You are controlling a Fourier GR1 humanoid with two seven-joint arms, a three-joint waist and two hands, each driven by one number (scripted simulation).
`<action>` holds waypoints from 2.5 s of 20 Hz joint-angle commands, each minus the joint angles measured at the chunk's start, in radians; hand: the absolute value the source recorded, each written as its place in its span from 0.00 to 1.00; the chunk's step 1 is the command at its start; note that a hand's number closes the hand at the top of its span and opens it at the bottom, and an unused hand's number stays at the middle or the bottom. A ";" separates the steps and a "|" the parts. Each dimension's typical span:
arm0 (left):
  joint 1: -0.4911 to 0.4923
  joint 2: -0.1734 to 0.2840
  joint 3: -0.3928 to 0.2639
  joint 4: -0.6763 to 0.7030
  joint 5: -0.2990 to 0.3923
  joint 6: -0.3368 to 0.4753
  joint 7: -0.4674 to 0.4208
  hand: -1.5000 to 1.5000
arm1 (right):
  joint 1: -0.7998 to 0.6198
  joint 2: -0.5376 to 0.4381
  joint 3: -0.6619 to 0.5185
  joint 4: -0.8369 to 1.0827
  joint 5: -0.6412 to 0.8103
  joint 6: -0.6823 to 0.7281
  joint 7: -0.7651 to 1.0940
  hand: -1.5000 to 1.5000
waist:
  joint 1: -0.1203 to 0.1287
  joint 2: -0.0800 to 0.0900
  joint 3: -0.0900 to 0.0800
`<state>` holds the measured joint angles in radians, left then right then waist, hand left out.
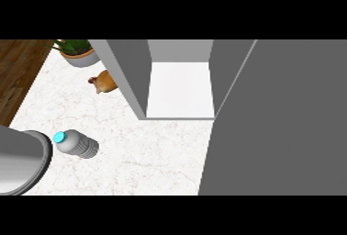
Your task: Pick up the bottled water, place it into the cabinet and close the cabinet
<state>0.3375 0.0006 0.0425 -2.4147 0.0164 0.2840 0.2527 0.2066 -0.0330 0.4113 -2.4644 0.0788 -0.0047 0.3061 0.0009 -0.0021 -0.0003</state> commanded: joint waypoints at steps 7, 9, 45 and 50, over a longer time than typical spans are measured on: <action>0.032 0.013 0.035 0.116 0.004 -0.061 -0.017 0.00 | -0.065 -0.003 0.058 -0.055 0.112 -0.058 0.097 0.00 | 0.001 0.001 -0.001; -0.024 0.033 0.119 0.223 0.049 -0.072 -0.084 0.00 | -0.023 -0.003 0.096 -0.052 0.130 -0.078 0.066 0.00 | -0.002 0.000 -0.001; -0.335 0.089 0.343 1.381 0.181 -0.275 -0.707 0.00 | -0.074 -0.125 0.238 -0.070 0.210 -0.229 0.103 0.00 | -0.015 0.000 -0.001; -0.404 0.108 0.383 1.538 0.203 -0.289 -0.832 0.00 | -0.086 -0.123 0.187 -0.037 0.138 -0.243 0.059 0.00 | -0.010 0.002 -0.001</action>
<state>0.0129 0.0907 0.3967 -1.0164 0.2048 0.0036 -0.4967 0.0945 -0.1414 0.6063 -2.4542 0.1572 -0.2493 0.3843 -0.0097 -0.0012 -0.0013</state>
